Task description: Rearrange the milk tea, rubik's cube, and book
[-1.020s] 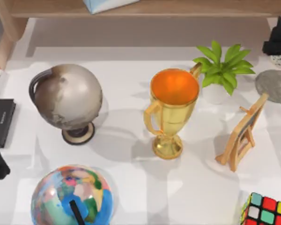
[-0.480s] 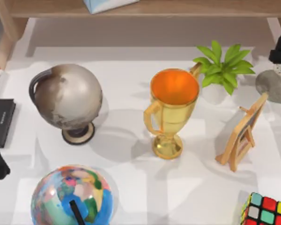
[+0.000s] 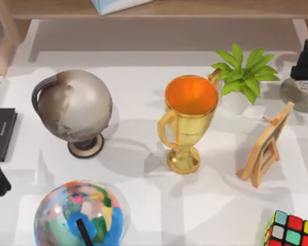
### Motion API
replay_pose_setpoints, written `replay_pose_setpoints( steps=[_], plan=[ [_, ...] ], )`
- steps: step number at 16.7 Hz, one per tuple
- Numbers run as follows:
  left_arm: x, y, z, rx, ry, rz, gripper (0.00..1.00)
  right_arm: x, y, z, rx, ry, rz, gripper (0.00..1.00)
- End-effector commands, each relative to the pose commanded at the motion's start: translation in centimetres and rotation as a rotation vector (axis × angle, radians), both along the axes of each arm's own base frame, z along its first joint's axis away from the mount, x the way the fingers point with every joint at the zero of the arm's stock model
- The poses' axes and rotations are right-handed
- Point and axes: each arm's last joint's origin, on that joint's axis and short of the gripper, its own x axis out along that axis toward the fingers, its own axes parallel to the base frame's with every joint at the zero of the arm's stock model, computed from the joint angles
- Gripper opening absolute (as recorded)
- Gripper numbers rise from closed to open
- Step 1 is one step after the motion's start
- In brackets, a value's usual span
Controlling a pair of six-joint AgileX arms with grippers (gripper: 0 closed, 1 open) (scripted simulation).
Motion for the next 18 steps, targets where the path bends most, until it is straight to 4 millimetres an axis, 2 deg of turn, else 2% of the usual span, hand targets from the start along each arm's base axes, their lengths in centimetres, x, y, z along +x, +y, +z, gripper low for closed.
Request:
replay_pose_setpoints(
  steps=[7,18],
  plan=[
    [0.0,0.0,0.0,0.0,0.0,0.0,1.0,0.51,-0.3,-0.68,0.002,0.004,-0.01,0.0],
    [0.0,0.0,0.0,0.0,0.0,0.0,1.0,0.51,-0.3,-0.68,0.002,0.004,-0.01,0.83]
  ],
)
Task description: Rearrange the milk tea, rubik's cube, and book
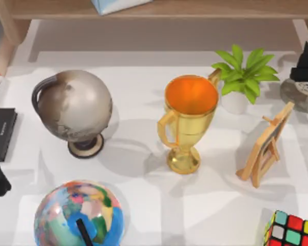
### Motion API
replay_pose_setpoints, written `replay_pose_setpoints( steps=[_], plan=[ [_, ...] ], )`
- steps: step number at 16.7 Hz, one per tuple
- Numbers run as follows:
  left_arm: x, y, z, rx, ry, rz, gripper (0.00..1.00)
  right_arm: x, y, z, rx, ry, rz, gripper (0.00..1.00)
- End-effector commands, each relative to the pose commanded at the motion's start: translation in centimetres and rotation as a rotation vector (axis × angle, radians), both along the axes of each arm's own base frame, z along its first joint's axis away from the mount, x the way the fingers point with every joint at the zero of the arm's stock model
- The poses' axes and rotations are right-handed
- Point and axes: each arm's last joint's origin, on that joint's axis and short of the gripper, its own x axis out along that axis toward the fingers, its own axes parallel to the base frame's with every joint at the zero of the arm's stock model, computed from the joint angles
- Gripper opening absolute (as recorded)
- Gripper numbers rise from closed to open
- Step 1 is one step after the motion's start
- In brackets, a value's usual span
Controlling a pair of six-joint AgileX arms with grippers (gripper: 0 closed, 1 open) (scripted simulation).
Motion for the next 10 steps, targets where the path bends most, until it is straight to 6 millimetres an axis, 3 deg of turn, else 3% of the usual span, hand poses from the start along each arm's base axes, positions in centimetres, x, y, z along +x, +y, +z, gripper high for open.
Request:
replay_pose_setpoints(
  steps=[2,3,10],
  plan=[
    [0.0,0.0,0.0,0.0,0.0,0.0,1.0,0.0,0.0,0.0,0.0,0.0,0.0,0.98],
    [0.0,0.0,0.0,0.0,0.0,0.0,1.0,0.0,0.0,0.0,0.0,0.0,0.0,1.0],
    [0.0,0.0,0.0,0.0,0.0,0.0,1.0,0.0,0.0,0.0,0.0,0.0,0.0,1.0]
  ],
)
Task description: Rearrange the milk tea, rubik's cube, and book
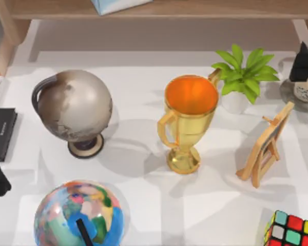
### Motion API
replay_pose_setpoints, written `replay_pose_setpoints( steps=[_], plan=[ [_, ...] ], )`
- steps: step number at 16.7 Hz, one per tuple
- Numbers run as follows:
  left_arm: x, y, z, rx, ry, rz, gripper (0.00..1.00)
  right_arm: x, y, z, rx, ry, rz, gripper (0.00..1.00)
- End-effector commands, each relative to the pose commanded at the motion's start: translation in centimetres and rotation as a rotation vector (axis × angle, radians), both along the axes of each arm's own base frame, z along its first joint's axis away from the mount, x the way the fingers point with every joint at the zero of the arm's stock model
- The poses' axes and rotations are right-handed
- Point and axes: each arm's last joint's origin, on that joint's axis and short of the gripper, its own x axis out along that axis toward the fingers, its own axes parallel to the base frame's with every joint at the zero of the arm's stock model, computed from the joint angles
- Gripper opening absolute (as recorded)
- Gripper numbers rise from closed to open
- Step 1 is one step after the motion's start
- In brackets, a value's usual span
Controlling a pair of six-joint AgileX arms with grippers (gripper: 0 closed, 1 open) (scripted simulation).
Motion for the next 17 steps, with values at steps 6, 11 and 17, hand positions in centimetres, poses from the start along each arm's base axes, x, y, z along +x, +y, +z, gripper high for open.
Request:
replay_pose_setpoints(
  steps=[6,11,17],
  plan=[
    [0.0,0.0,0.0,0.0,0.0,0.0,1.0,-1.2,-0.6,2.4,-0.004,-0.108,0.015,1.0],
    [0.0,0.0,0.0,0.0,0.0,0.0,1.0,-2.9,-0.8,1.6,-0.006,-0.074,0.003,1.0],
    [0.0,0.0,0.0,0.0,0.0,0.0,1.0,-3.0,0.1,0.0,0.0,0.001,0.001,1.0]
  ],
)
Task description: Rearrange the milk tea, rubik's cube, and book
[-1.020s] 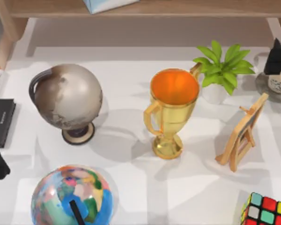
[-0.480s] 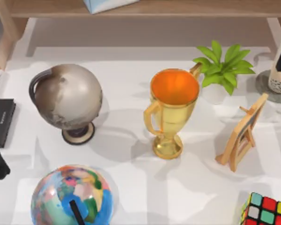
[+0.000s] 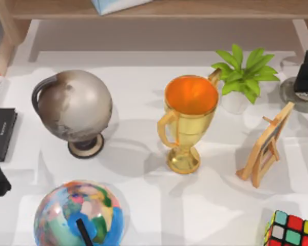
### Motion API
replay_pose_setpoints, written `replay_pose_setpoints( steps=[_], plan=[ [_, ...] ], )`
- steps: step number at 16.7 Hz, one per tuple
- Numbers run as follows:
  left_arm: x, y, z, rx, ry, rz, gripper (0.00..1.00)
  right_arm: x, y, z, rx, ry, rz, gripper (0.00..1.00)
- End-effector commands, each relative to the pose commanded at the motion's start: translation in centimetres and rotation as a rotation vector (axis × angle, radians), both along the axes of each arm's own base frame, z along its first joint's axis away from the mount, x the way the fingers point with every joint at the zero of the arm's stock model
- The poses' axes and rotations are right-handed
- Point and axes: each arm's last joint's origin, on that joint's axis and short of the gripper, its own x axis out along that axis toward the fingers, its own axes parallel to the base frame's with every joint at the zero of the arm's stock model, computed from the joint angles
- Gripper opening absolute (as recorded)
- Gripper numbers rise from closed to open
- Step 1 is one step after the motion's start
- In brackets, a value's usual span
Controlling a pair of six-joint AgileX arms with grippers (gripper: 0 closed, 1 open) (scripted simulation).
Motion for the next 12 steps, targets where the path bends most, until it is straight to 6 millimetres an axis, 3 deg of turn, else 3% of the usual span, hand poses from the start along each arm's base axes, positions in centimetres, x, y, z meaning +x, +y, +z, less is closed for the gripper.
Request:
replay_pose_setpoints(
  steps=[5,12],
  plan=[
    [0.0,0.0,0.0,0.0,0.0,0.0,1.0,-0.2,-0.1,0.8,0.0,0.0,-0.001,1.0],
    [0.0,0.0,0.0,0.0,0.0,0.0,1.0,-1.7,-0.1,4.9,0.0,-0.012,-0.002,1.0]
  ],
)
